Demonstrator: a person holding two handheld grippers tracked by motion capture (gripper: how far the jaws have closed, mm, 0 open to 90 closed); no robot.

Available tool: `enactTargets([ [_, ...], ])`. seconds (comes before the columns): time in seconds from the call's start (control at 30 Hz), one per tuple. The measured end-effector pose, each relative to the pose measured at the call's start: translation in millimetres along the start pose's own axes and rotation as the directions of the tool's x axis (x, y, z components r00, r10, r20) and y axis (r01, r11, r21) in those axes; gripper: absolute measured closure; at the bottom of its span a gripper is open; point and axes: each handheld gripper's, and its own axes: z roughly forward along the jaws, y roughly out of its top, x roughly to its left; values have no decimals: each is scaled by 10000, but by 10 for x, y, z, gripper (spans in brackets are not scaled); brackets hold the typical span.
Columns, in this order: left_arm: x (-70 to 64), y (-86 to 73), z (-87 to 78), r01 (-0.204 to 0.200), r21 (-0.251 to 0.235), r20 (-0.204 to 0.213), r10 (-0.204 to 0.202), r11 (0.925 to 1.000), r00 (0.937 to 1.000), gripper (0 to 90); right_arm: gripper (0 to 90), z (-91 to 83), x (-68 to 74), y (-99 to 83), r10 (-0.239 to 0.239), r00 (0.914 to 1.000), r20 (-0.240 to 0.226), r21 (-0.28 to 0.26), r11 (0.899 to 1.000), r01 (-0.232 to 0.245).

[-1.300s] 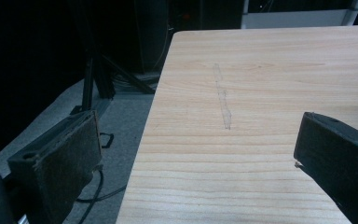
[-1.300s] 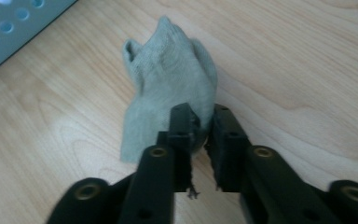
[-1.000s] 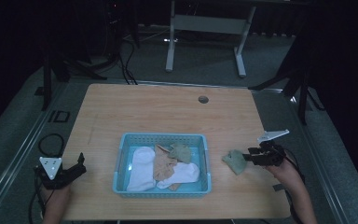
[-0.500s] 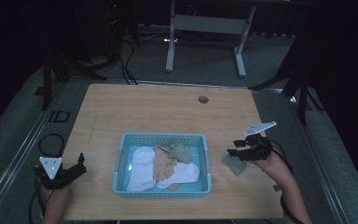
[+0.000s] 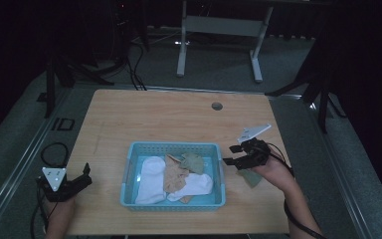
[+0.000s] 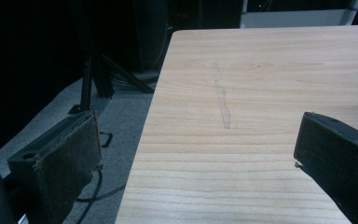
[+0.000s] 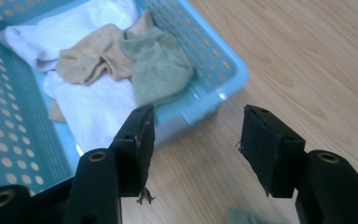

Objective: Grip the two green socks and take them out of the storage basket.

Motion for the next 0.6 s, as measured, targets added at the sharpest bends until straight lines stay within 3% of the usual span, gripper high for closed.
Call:
enactTargets([
  [0.6, 4, -1, -1, 29, -21, 17, -29, 10000, 10000, 4, 426, 387, 176, 282, -753, 9941, -779, 638, 9947, 803],
])
